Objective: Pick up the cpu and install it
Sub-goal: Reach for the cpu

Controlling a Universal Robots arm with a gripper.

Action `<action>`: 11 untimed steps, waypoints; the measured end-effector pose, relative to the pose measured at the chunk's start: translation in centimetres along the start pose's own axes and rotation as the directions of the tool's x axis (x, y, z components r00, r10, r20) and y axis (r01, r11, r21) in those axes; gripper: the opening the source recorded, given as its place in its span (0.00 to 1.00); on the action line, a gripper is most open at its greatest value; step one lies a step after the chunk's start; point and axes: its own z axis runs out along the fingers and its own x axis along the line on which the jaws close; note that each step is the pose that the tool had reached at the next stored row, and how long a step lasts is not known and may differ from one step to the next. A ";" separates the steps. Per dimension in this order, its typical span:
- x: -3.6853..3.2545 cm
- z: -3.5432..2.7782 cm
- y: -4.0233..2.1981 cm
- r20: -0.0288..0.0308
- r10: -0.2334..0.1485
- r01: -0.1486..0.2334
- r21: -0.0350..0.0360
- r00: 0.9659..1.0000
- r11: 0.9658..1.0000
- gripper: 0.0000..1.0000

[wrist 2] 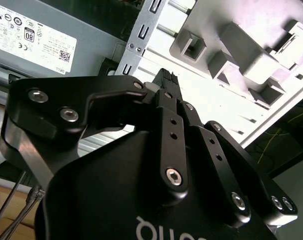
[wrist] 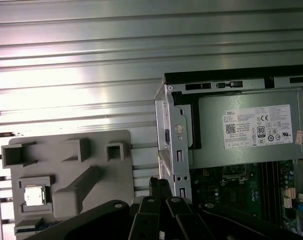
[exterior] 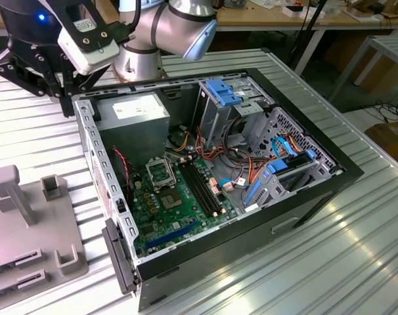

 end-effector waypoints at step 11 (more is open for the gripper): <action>0.72 0.01 -0.06 0.000 0.000 0.000 0.000 1.000 1.000 0.11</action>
